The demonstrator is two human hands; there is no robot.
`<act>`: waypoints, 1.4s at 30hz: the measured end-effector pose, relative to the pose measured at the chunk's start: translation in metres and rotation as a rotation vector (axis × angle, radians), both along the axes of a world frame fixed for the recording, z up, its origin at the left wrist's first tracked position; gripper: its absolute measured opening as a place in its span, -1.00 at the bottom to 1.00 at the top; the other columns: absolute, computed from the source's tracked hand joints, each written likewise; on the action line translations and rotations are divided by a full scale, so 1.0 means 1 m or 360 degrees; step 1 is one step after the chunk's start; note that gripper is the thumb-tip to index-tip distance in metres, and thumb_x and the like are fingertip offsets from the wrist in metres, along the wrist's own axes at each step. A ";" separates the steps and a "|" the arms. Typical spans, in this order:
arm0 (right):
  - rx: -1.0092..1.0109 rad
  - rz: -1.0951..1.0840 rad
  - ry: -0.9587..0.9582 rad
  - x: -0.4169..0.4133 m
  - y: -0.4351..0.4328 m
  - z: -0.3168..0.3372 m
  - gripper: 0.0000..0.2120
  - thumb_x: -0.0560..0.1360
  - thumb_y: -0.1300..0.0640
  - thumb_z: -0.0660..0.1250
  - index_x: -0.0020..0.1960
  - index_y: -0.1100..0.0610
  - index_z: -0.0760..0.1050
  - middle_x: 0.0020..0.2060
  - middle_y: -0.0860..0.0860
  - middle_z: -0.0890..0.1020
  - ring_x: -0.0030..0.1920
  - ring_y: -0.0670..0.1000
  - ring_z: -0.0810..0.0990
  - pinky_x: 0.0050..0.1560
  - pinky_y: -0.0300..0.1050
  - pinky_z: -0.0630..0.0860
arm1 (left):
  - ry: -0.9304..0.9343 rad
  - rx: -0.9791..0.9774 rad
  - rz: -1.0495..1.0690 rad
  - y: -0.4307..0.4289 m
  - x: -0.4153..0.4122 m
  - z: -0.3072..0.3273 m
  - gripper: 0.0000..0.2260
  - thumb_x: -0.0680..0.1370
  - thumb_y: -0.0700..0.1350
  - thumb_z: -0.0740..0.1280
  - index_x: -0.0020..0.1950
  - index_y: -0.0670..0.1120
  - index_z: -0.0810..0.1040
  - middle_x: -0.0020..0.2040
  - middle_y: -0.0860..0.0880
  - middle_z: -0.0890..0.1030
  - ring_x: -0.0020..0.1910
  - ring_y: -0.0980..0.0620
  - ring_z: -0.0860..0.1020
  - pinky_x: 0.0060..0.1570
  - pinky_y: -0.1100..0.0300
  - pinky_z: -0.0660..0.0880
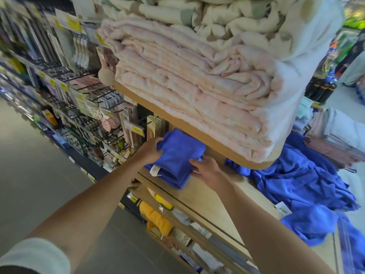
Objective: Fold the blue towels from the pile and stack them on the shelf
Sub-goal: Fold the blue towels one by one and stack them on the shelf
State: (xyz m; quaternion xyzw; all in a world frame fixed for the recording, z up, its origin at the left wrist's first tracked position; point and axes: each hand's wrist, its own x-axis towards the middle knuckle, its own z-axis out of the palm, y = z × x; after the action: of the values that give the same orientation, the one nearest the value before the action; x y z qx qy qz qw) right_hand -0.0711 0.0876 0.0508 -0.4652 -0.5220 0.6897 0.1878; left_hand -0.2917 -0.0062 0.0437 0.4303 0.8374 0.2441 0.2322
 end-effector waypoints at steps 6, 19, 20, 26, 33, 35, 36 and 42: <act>0.0486 -0.0049 -0.0320 0.081 0.017 -0.006 -0.83 0.58 0.19 0.41 0.17 0.08 0.57 0.15 0.04 0.64 0.08 0.05 0.63 0.11 0.09 0.64 | 0.0577 0.0566 -0.0238 -0.011 0.082 0.004 -0.64 0.61 -0.12 0.28 0.41 -0.01 0.48 0.45 -0.01 0.43 0.46 -0.04 0.37 0.34 -0.06 0.44; 0.1373 -0.0241 -0.2069 0.310 0.028 -0.040 -0.41 0.52 -0.03 0.35 0.49 0.12 0.35 0.36 0.13 0.51 0.34 0.23 0.49 0.29 0.12 0.44 | 0.0363 0.0639 -0.1144 0.042 0.269 -0.057 -0.79 0.59 -0.14 0.28 0.16 -0.01 0.66 0.30 -0.03 0.57 0.31 -0.05 0.48 0.35 0.18 0.29; 0.1341 -0.0219 -0.2160 0.317 0.024 -0.042 -0.45 0.54 -0.06 0.32 0.48 0.10 0.35 0.33 0.13 0.54 0.33 0.23 0.50 0.31 0.11 0.42 | 0.0380 0.0670 -0.1122 0.043 0.274 -0.060 -0.81 0.56 -0.15 0.31 0.10 0.00 0.67 0.23 -0.01 0.60 0.24 -0.05 0.52 0.31 0.13 0.36; 0.1498 -0.0477 -0.1451 0.304 0.005 0.003 -0.81 0.58 0.08 0.26 -0.21 0.03 0.44 -0.22 0.01 0.57 -0.17 0.15 0.58 -0.27 0.00 0.37 | 0.0353 0.0779 -0.1015 0.045 0.275 -0.075 -0.83 0.54 -0.08 0.32 0.04 0.07 0.68 0.19 0.10 0.63 0.18 0.08 0.52 0.24 0.27 0.32; 0.1501 0.0564 -0.0848 0.254 -0.084 0.024 -0.82 0.44 0.09 0.30 -0.24 0.09 0.32 -0.35 -0.03 0.44 -0.30 -0.01 0.41 -0.20 0.08 0.43 | -0.2243 0.0182 0.0010 0.051 0.302 -0.029 -0.66 0.65 0.09 0.29 0.02 -0.13 0.73 -0.05 -0.11 0.74 -0.10 -0.04 0.72 -0.16 0.14 0.64; 0.1427 0.0765 -0.0972 0.250 -0.091 0.011 -0.78 0.46 -0.07 0.29 -0.20 0.07 0.39 -0.31 -0.04 0.50 -0.27 0.00 0.46 -0.16 0.09 0.47 | -0.2248 0.0082 0.0063 0.047 0.303 -0.025 -0.83 0.61 -0.11 0.37 -0.01 -0.20 0.68 -0.15 -0.15 0.73 -0.21 -0.06 0.72 -0.31 0.16 0.61; 0.1360 0.0739 -0.0985 0.250 -0.090 0.008 -0.69 0.48 -0.18 0.27 -0.17 0.07 0.47 -0.30 -0.02 0.55 -0.28 -0.02 0.49 -0.16 0.05 0.47 | -0.2136 0.0094 0.0066 0.043 0.302 -0.022 -0.91 0.55 -0.20 0.39 -0.04 -0.20 0.65 -0.22 -0.15 0.70 -0.29 -0.06 0.69 -0.36 0.17 0.58; 0.0726 -0.0516 -0.0370 0.256 -0.046 0.012 -0.80 0.64 0.03 0.33 -0.04 0.14 0.62 -0.17 0.06 0.70 -0.10 0.06 0.68 -0.05 0.08 0.54 | -0.1676 0.0167 -0.0474 0.017 0.302 -0.011 -0.81 0.17 -0.27 0.25 -0.25 -0.13 0.50 -0.31 -0.08 0.41 -0.27 -0.03 0.37 -0.35 0.19 0.31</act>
State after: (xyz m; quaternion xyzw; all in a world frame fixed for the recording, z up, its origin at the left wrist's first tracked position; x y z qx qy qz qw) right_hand 0.1851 0.0416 0.0627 -0.5642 -0.6003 0.4579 0.3340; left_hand 0.0106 0.0104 0.0325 0.3748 0.5247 0.4323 0.6303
